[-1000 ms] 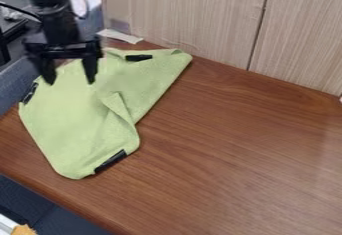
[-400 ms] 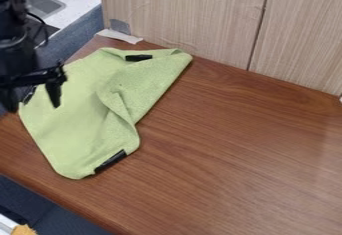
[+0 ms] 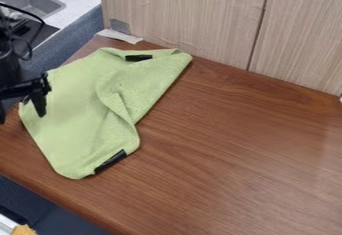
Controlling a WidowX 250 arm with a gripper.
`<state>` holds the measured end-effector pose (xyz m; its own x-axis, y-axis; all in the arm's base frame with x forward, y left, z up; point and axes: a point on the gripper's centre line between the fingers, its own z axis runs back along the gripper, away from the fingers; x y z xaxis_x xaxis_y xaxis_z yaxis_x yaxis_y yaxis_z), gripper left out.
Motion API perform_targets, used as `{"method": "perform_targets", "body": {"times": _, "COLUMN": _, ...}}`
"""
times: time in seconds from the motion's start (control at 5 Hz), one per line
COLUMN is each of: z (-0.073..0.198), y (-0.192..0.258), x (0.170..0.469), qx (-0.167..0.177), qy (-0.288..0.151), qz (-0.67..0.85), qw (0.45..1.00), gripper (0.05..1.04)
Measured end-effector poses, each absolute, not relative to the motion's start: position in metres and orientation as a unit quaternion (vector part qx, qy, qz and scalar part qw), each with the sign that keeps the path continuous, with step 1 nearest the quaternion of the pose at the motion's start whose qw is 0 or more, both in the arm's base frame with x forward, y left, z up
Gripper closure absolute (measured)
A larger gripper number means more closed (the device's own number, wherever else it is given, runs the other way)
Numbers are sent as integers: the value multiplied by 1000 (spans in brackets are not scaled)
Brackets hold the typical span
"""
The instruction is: Fold the cloth from left to right
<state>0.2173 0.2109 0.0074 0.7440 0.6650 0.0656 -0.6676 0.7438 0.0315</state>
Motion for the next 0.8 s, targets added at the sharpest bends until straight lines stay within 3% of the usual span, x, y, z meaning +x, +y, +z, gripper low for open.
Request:
{"method": "perform_targets", "body": {"times": 0.2, "z": -10, "y": 213, "x": 218, "qx": 18, "qy": -3, "qz": 351, "qw": 936, "gripper": 83}}
{"method": "perform_targets", "body": {"times": 0.4, "z": -14, "y": 217, "x": 224, "qx": 18, "qy": -10, "qz": 347, "qw": 937, "gripper": 133}}
{"method": "perform_targets", "body": {"times": 0.8, "z": -13, "y": 223, "x": 232, "qx": 41, "qy": -14, "qz": 339, "qw": 940, "gripper": 692}}
